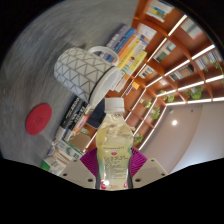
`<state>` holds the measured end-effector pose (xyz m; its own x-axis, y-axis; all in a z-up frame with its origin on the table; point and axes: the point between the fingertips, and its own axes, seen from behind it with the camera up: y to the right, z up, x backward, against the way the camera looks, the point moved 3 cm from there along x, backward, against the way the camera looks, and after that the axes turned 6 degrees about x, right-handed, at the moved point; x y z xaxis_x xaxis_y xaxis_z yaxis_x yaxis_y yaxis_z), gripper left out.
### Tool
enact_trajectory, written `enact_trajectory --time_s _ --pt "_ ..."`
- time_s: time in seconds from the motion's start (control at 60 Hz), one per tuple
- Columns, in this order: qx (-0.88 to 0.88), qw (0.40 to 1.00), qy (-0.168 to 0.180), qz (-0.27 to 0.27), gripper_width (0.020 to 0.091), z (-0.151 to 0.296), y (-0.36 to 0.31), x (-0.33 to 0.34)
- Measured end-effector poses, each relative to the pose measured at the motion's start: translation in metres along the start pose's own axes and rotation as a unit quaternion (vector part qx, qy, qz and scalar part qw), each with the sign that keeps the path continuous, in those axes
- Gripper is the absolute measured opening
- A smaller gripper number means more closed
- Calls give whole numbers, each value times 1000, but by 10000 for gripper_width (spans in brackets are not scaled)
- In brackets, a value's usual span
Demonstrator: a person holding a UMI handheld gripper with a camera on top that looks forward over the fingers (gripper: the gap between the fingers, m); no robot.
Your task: Pour water
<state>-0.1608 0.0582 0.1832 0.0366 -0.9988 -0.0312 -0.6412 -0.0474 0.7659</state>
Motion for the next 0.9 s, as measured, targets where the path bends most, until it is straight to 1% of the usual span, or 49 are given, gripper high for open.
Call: enact_trajectory --time_s 0.033,0.083,0.183,0.283,0.367,0.417,0.45,0.533,0.55,0.567,0.633,0.683,0.7,0.75,0.8,0.817,0.833,0.9 --pt "42 999 0 -15 363 1 7 -2" --pt "64 997 9 -30 366 7 11 -4" --pt "70 997 7 -13 366 9 4 -8" --pt "44 999 2 -21 364 8 5 -8" --pt "-28 999 9 -15 363 5 5 -6" --pt "-93 996 5 -8 365 3 7 2" --pt "-149 989 15 -2 366 -1 5 2" --pt "-284 959 15 17 365 -12 2 9" --pt "-313 950 15 21 365 -15 2 10" --pt "-339 940 7 21 364 -14 1 15" --pt "-462 885 14 47 364 -23 -7 14" --pt "-546 835 15 62 373 -15 -11 16" --pt "-574 816 23 67 373 -19 -12 15" --pt "-656 750 30 82 373 -17 -18 13" --pt "-727 678 31 102 372 -15 -26 14" --pt "-749 654 27 104 372 0 -28 13" --pt "-768 630 32 111 373 -7 -32 13" --pt "-828 544 32 128 372 -9 -44 9"
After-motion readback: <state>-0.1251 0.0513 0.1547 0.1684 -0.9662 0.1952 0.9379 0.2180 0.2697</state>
